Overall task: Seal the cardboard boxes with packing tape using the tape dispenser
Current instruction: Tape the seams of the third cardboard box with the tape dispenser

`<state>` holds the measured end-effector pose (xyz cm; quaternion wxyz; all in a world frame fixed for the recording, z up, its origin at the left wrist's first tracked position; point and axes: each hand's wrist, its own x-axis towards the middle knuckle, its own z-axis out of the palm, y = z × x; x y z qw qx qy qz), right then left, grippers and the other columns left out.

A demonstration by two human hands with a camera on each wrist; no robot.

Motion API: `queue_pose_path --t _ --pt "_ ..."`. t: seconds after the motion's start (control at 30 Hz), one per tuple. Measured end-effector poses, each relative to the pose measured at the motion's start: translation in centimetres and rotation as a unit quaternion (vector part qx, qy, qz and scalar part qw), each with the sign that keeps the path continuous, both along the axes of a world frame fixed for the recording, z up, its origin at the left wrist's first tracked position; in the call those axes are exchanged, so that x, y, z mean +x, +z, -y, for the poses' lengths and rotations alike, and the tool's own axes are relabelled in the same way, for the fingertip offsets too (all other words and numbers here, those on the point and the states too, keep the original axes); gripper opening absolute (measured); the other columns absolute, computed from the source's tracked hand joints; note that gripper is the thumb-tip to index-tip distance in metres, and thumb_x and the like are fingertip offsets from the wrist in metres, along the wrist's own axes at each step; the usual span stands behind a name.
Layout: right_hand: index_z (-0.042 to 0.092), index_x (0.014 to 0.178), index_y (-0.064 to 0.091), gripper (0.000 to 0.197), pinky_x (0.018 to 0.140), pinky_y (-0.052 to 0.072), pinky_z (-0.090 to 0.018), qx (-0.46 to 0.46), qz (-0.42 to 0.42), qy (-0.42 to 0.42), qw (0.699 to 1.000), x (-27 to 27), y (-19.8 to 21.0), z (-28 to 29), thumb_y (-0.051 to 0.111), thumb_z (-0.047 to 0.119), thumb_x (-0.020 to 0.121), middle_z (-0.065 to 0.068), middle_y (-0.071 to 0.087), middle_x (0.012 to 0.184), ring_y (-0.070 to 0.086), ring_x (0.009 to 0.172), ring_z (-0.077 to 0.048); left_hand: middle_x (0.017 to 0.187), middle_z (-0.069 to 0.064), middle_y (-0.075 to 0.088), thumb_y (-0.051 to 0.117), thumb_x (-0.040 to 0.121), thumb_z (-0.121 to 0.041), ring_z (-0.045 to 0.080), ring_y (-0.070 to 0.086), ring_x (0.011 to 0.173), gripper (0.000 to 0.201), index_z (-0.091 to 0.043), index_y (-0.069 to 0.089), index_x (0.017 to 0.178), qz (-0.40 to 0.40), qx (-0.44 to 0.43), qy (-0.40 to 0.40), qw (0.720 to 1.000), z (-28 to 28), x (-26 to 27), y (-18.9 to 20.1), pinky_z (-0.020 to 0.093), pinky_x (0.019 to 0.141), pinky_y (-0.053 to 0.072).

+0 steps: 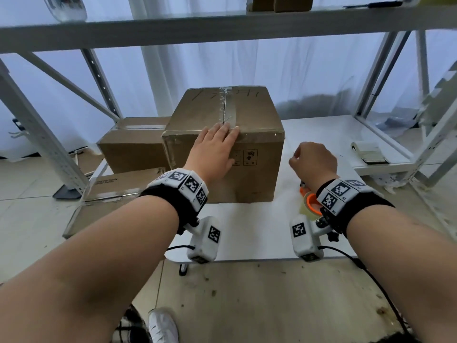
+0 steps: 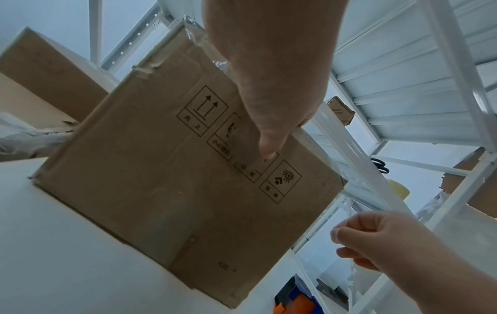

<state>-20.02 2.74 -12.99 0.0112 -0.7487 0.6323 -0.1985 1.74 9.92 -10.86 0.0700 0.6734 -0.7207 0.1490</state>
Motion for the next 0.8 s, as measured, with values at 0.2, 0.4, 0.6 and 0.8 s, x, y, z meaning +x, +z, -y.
queue_pose_path --t 0.2,0.4,0.6,0.8 --pt "0.011 0.087 0.053 0.006 0.068 0.034 -0.031 -0.033 -0.173 0.008 0.984 -0.9 0.8 -0.8 0.049 0.012 0.091 -0.008 0.061 0.084 0.056 0.073 -0.028 0.158 0.005 0.016 0.051 0.095 -0.034 0.023 0.010 0.146 0.069 -0.022 0.013 0.152 -0.028 -0.021 0.014 0.999 0.1 -1.0 0.0 0.039 0.118 0.001" --pt "0.004 0.116 0.050 0.029 0.077 0.042 -0.037 -0.007 -0.143 -0.024 0.989 -1.3 1.1 -1.3 0.050 0.012 0.088 -0.014 0.061 0.110 0.058 0.101 -0.032 0.157 0.001 0.022 0.041 0.098 -0.039 0.020 0.019 0.144 0.060 -0.023 0.019 0.151 -0.056 -0.012 -0.031 0.998 -0.3 0.4 1.0 0.037 0.117 0.010" --pt "0.009 0.133 0.048 0.045 0.101 0.036 -0.041 -0.167 0.005 0.192 0.967 4.7 5.0 -2.0 0.049 0.011 0.089 -0.012 0.053 0.130 0.048 0.119 -0.030 0.143 0.004 0.046 0.036 0.102 -0.032 0.022 0.039 0.133 0.040 -0.018 0.046 0.138 -0.203 -0.063 -0.001 0.977 -1.2 7.2 2.8 0.041 0.112 0.027" --pt "0.016 0.144 0.040 0.046 0.116 0.017 -0.038 -0.069 -0.013 0.301 0.951 14.3 5.4 -2.1 0.027 0.035 0.104 -0.004 0.041 0.149 0.034 0.138 -0.020 0.110 0.004 0.062 0.041 0.100 -0.036 0.011 0.054 0.095 0.030 -0.021 0.067 0.105 -0.427 -0.048 0.014 0.903 -1.2 11.6 2.1 0.027 0.090 0.040"
